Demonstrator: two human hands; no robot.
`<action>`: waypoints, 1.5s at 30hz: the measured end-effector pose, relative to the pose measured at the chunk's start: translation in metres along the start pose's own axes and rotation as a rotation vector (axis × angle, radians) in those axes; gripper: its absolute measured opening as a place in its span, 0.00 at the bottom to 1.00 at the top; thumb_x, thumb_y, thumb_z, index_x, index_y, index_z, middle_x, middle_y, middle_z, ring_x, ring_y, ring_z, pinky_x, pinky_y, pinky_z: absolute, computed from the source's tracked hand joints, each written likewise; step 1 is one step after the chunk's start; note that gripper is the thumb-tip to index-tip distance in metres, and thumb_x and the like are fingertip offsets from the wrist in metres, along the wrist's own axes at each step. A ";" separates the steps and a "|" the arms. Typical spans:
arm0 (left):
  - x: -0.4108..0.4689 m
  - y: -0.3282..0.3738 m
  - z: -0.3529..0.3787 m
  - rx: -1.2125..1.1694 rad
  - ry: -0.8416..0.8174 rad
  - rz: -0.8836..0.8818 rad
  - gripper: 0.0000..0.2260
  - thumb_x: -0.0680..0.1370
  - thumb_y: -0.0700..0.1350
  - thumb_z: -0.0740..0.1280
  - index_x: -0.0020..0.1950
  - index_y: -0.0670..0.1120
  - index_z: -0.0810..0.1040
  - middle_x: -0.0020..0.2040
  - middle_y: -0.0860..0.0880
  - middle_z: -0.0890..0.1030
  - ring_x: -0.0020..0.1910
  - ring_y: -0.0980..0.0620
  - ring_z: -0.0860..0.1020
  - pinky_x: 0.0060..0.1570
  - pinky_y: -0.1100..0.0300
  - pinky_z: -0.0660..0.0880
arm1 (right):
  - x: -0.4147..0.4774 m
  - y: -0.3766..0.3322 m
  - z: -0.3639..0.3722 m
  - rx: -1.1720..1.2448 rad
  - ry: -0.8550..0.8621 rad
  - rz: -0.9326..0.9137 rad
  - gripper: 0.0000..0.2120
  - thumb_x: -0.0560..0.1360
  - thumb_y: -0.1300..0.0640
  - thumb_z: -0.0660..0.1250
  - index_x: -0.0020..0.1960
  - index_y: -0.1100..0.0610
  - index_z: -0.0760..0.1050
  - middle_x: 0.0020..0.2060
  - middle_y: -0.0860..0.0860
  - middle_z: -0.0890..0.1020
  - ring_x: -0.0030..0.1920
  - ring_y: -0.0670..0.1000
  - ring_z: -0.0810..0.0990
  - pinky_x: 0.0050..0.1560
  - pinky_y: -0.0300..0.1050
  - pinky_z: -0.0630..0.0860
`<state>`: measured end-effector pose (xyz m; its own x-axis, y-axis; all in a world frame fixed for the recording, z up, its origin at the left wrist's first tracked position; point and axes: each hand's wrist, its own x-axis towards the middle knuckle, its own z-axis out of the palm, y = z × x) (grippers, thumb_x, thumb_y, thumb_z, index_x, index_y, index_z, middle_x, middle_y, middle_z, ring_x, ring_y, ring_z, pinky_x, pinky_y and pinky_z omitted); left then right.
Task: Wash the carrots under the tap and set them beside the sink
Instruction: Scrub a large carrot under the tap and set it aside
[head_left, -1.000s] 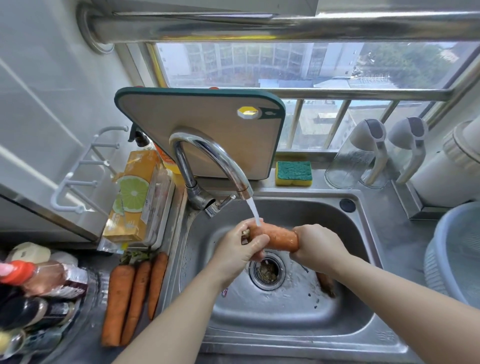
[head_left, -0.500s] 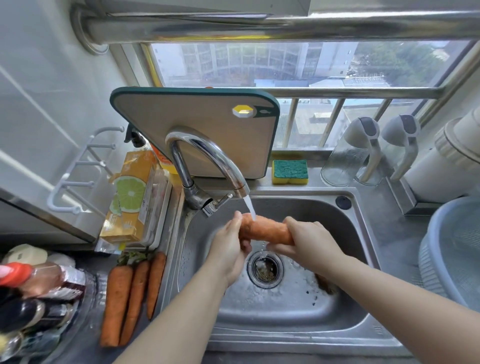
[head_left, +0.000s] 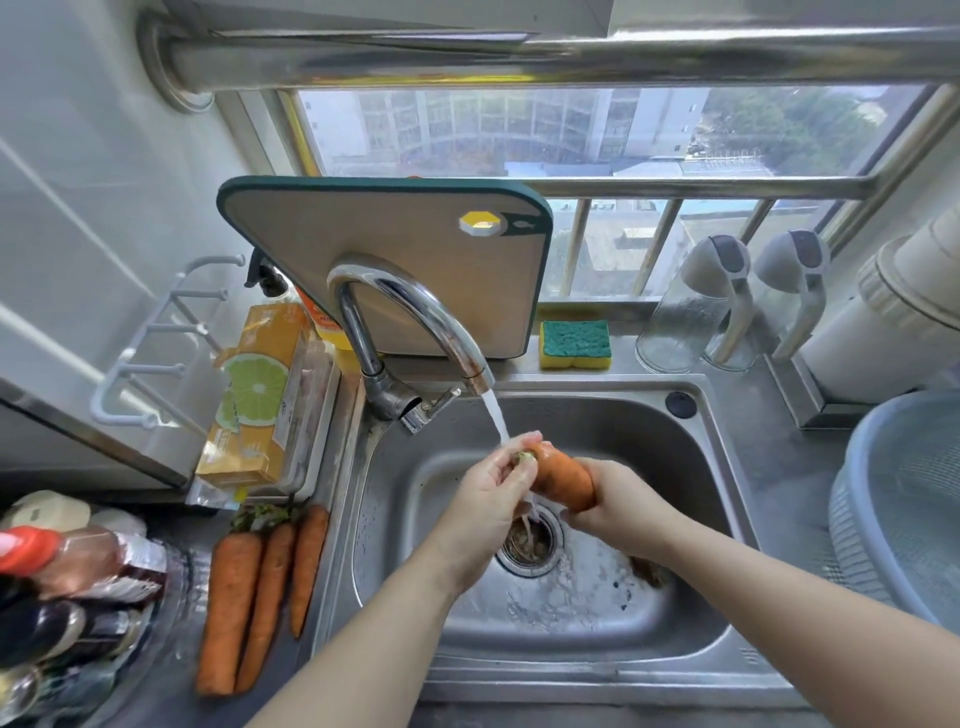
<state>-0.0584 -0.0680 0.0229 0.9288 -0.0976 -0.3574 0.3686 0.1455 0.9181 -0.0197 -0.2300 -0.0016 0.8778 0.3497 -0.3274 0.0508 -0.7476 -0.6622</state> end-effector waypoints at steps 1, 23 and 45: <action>0.002 0.000 0.002 -0.001 0.066 0.025 0.11 0.82 0.41 0.57 0.58 0.50 0.76 0.57 0.49 0.80 0.56 0.54 0.76 0.55 0.62 0.73 | 0.000 -0.003 0.003 -0.044 0.059 -0.022 0.09 0.66 0.62 0.68 0.45 0.55 0.75 0.40 0.51 0.83 0.43 0.54 0.81 0.44 0.49 0.77; 0.003 -0.009 -0.010 0.180 0.053 0.075 0.20 0.74 0.53 0.59 0.66 0.59 0.66 0.67 0.53 0.72 0.68 0.54 0.70 0.70 0.49 0.66 | 0.008 -0.019 0.004 0.168 -0.215 0.014 0.15 0.70 0.58 0.68 0.55 0.51 0.71 0.35 0.56 0.82 0.31 0.67 0.79 0.34 0.62 0.78; 0.008 -0.004 0.000 -0.206 0.468 0.101 0.11 0.80 0.38 0.61 0.45 0.47 0.81 0.40 0.47 0.84 0.46 0.48 0.81 0.52 0.50 0.78 | 0.001 -0.020 0.014 -0.487 0.351 -0.340 0.17 0.63 0.64 0.70 0.52 0.55 0.74 0.44 0.51 0.79 0.42 0.57 0.78 0.41 0.50 0.75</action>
<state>-0.0523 -0.0690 0.0163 0.8603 0.3704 -0.3503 0.2325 0.3265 0.9162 -0.0261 -0.2072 0.0018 0.8731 0.4677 0.1373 0.4871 -0.8257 -0.2845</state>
